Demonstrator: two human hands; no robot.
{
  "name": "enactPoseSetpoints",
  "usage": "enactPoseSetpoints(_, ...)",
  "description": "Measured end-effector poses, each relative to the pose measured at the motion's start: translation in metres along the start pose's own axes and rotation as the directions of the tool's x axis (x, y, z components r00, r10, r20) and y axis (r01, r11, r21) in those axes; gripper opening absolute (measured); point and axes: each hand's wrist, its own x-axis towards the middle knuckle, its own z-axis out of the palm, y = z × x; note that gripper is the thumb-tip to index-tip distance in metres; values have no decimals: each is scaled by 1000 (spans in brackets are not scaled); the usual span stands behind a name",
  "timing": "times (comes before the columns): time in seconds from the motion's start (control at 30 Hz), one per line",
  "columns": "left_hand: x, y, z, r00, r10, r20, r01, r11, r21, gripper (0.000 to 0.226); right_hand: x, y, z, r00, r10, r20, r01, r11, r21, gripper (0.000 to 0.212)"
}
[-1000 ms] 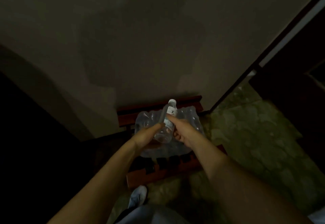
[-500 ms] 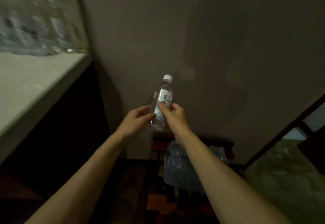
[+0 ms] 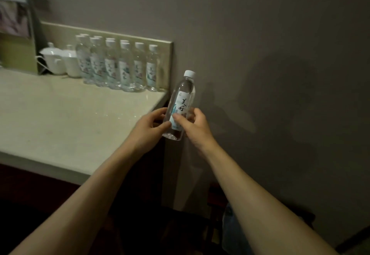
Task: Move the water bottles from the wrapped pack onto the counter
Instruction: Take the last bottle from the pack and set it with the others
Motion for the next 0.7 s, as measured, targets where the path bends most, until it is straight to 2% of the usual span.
enactPoseSetpoints(0.07, 8, -7, -27, 1000, 13, -14, -12, 1000, 28, 40, 9, -1, 26, 999, -34, 2, 34, 999, -29, 37)
enactPoseSetpoints(0.23, 33, -26, -87, 999, 9, -34, -4, 989, 151, 42, 33, 2, 89, 994, -102, -25, 98, 986, -138, 24)
enactPoseSetpoints(0.47, 81, -56, -155, 998, 40, 56, -53, 965, 255, 44, 73, -1, 168, 984, -134, -121, 90, 945, -314, 38)
enactPoseSetpoints(0.6, 99, -68, -170, 994, 73, 77, -90, 960, 264, 44, 82, 3, 188, 975, -141, -172, 70, 929, -363, 45)
enactPoseSetpoints(0.7, 115, -74, -172, 993, 83, 79, -105, 938, 331, 45, 90, 8, 197, 963, -170, -208, 71, 907, -414, 45)
